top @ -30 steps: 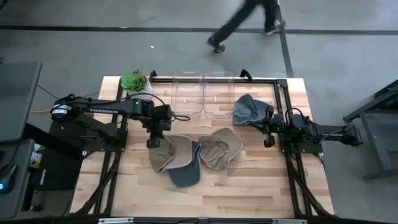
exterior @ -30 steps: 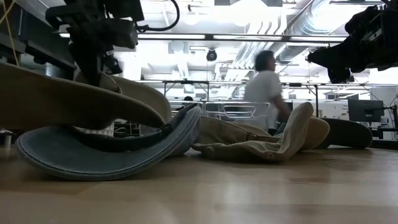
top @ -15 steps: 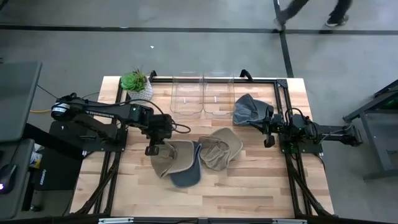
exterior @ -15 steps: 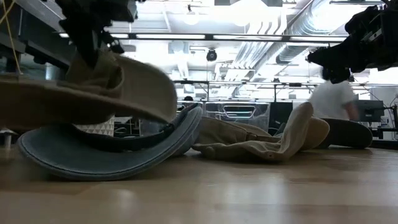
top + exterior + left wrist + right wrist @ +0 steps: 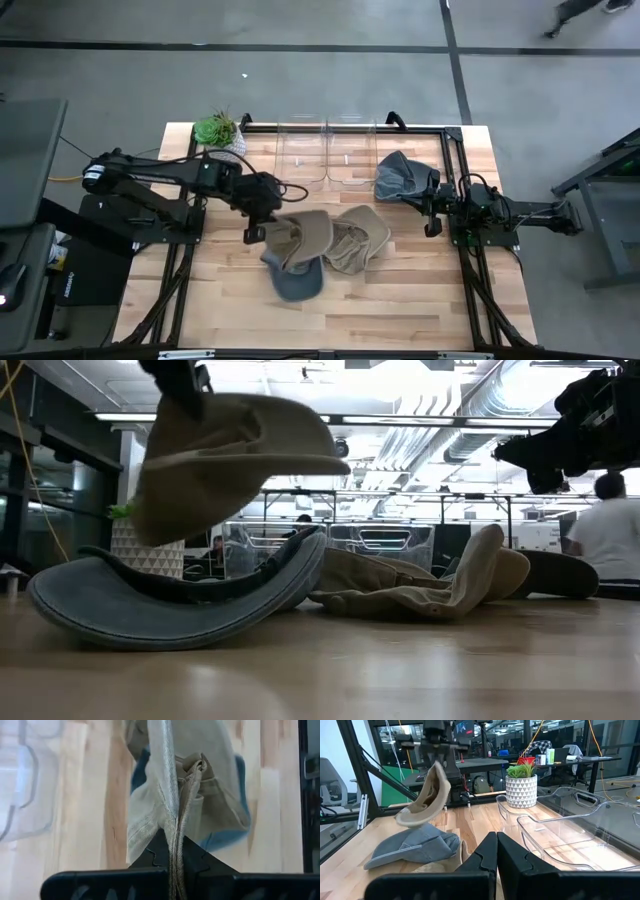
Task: Pick & Place hat
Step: Put the left brown cap into the right transparent bin
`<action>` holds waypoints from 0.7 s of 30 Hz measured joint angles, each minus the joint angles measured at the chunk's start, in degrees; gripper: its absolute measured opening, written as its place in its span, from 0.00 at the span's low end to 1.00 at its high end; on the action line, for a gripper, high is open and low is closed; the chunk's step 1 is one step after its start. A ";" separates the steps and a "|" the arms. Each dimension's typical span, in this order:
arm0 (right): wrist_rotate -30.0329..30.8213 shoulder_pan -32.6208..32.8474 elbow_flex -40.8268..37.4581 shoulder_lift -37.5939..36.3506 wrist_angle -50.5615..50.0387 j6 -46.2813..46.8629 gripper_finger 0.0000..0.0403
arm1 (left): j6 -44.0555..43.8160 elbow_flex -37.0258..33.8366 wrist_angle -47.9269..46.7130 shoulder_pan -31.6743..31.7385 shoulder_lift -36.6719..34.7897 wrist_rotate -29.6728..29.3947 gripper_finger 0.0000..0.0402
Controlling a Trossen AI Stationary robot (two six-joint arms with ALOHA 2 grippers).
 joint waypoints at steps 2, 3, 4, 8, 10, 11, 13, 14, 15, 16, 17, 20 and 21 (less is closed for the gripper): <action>0.00 0.00 0.00 0.00 0.00 0.00 0.00 | -1.99 1.34 -0.01 0.00 0.00 -1.03 0.00; -0.01 0.01 0.00 0.00 0.00 0.02 0.00 | -2.95 1.89 0.11 0.00 0.00 -1.22 0.00; 0.00 0.01 0.00 0.00 0.01 0.00 0.00 | -3.72 2.38 0.23 0.02 0.00 -1.36 0.00; 0.00 0.00 0.00 -0.01 0.01 0.01 0.00 | -6.52 3.49 1.29 0.02 0.02 -2.63 0.00; 0.00 0.00 0.00 -0.01 0.00 0.01 0.00 | -8.16 4.09 1.26 0.02 0.02 -3.69 0.00; 0.00 -0.01 0.00 0.00 0.00 0.00 0.00 | -9.07 4.20 1.40 0.01 0.00 -4.12 0.00; 0.00 0.00 0.00 0.00 0.00 0.00 0.00 | -10.45 4.31 1.31 0.02 0.01 -4.81 0.00; 0.00 0.00 0.00 -0.01 0.00 0.00 0.00 | -11.09 4.32 1.49 0.02 0.02 -5.20 0.00; 0.00 0.00 0.00 0.00 0.02 0.00 0.00 | -11.90 4.34 2.00 0.02 0.01 -5.31 0.00; 0.00 0.01 0.00 0.00 0.00 0.00 0.00 | -12.58 4.34 2.74 0.02 0.02 -5.40 0.00; 0.00 -0.01 0.00 0.00 0.02 0.02 0.00 | -13.38 4.34 3.46 0.02 0.02 -5.40 0.00; 0.00 0.01 0.00 0.00 0.02 0.01 0.00 | -15.08 4.36 5.57 0.02 0.00 -5.42 0.00; 0.00 0.00 0.00 -0.01 0.02 0.00 0.00 | -15.33 4.36 6.44 0.02 0.01 -5.40 0.00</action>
